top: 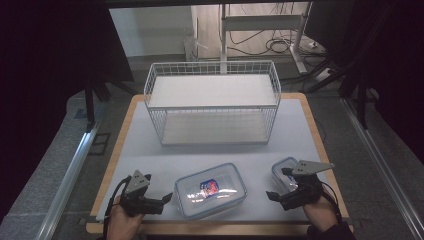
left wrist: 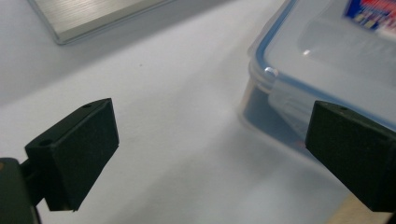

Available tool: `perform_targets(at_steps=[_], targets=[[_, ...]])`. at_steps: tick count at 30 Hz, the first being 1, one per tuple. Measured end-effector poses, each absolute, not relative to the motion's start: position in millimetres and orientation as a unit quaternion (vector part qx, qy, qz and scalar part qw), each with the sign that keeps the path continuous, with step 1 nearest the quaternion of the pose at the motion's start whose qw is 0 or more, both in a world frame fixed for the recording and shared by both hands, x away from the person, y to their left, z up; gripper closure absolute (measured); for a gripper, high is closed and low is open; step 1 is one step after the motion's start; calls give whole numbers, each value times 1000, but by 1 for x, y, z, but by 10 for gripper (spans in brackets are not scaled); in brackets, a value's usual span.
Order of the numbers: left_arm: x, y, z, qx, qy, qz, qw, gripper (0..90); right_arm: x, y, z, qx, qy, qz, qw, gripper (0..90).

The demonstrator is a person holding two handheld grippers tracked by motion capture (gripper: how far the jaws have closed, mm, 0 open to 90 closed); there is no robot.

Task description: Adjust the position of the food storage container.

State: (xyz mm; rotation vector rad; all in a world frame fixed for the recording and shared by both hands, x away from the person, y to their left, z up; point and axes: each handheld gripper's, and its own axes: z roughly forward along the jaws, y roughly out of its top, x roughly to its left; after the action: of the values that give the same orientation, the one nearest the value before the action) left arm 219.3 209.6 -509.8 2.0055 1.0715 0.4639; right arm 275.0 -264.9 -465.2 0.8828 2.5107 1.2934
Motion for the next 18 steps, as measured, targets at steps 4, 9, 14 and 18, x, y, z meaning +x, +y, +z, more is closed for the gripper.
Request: perform_targets(at_steps=[4, 9, 14, 18], targets=[[218, 207, -511, 798, 421, 202, 382, 26, 276, -265, -466, 303, 837, 443, 107, 0], [218, 211, -512, 791, 431, 189, 391, 31, 278, -262, -469, 324, 823, 449, 123, 0], [218, 211, -513, 792, 430, 184, 393, 31, 280, -261, -473, 337, 823, 439, 127, 0], [215, 208, -511, 797, 418, 174, 400, 24, 279, -258, -475, 331, 828, 434, 128, 0]])
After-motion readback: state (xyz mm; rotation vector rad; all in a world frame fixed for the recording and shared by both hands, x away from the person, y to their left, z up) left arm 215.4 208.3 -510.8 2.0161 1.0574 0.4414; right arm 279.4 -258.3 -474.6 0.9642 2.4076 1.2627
